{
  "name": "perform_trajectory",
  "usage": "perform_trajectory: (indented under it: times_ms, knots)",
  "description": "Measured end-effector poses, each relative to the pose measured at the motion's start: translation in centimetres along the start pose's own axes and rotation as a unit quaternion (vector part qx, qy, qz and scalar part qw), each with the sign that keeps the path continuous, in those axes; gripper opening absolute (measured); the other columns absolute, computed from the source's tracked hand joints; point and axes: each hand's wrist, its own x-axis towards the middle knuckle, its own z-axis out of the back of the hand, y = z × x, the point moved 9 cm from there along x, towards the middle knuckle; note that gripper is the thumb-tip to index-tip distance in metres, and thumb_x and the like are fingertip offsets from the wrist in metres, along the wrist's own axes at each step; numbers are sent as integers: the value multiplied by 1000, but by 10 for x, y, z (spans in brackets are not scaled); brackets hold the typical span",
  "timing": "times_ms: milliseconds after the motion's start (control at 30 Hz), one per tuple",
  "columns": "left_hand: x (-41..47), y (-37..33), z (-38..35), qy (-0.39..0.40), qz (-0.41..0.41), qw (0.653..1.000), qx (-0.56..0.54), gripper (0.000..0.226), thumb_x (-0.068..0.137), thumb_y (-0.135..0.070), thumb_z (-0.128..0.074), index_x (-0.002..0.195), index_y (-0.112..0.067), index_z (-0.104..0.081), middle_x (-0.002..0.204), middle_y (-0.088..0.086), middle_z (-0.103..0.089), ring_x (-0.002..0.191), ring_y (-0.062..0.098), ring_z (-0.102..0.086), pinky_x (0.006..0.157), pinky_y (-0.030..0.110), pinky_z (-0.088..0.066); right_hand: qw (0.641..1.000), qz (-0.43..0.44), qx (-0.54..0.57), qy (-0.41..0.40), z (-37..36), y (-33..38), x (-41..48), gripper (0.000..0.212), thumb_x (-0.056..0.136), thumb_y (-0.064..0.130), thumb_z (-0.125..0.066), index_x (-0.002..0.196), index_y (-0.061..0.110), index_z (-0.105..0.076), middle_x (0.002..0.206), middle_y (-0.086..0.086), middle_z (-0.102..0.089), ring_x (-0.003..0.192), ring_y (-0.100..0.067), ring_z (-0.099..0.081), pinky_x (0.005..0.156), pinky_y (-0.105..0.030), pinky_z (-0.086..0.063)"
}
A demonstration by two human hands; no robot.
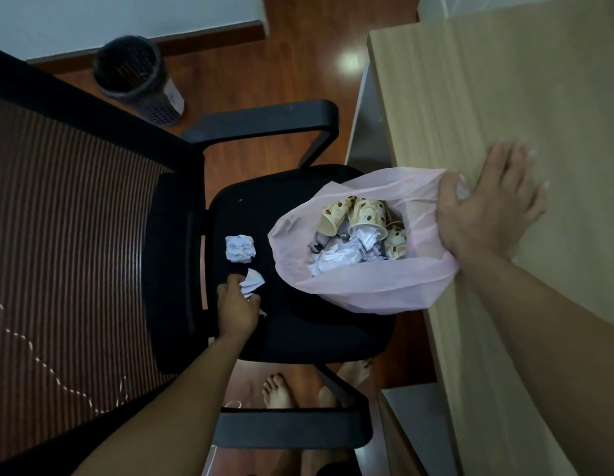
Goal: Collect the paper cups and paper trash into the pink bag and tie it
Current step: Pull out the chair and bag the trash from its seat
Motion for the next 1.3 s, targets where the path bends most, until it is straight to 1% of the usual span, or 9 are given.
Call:
perform_trajectory:
  times_ms: [133,333,467,633,767,900,1000,1167,1300]
  knots:
    - [-23,-46,40,-42,1,984,-175,31,97,-11,-67,123,-25,-60,109,2,-68,93,20,-70,78,30,-58,1000,-2,6,2,1,0,1,82,101,61,-44,171,18,-33,182,-7,-24,168,-24,-19,135,-58,-9]
    - [-76,-154,117,-87,-122,938,-314,18,104,-21,-68,120,-25,-59,110,-8,-71,94,6,-72,77,20,-58,1000,0,2,-6,4,1,0,82,101,61,-45,170,18,-34,181,-8,-26,168,-26,-22,134,-59,-11]
    - [-85,-220,93,27,-233,927,-291,29,104,-19,-70,131,-21,-60,126,5,-66,109,17,-71,89,31,-61,1000,-1,6,-8,4,1,-1,82,101,61,-45,169,17,-36,180,-8,-27,168,-27,-22,134,-60,-13]
    - [-83,-262,37,95,-360,927,-40,41,100,-32,-74,139,-33,-63,130,-13,-56,120,2,-57,101,19,-49,1000,-1,1,-4,3,0,0,82,101,63,-43,169,17,-35,181,-8,-26,168,-26,-21,134,-60,-12]
    - [-70,-265,39,134,-343,929,-46,35,97,-40,-78,130,-32,-70,129,-15,-62,107,0,-64,87,8,-49,1000,-2,1,5,2,0,0,83,101,62,-43,170,17,-34,181,-8,-24,168,-26,-19,134,-60,-10]
    - [-42,-242,93,-42,-272,946,-171,15,105,-31,-66,109,-22,-77,107,-8,-74,96,6,-69,84,20,-54,1000,-2,-2,1,3,0,1,82,101,61,-43,170,17,-34,181,-8,-25,168,-26,-20,134,-60,-11]
    - [6,-182,87,-84,-165,971,-152,16,103,-29,-61,116,-25,-71,116,-2,-71,100,12,-69,92,36,-59,1000,-3,-3,-1,3,0,1,82,101,61,-43,169,17,-34,181,-8,-25,168,-26,-20,134,-59,-11]
    - [68,-95,22,68,-53,994,73,65,99,-41,-68,159,-33,-44,160,17,-38,145,42,-40,122,53,-37,1000,-2,3,3,1,-1,1,83,101,62,-43,170,18,-33,181,-8,-25,169,-26,-18,134,-59,-11]
    - [88,-62,-4,86,-89,977,174,64,95,-30,-74,155,-30,-51,159,18,-37,146,42,-36,115,47,-36,1000,2,2,-8,1,-1,2,82,101,61,-44,170,18,-34,181,-7,-26,168,-26,-20,134,-60,-12]
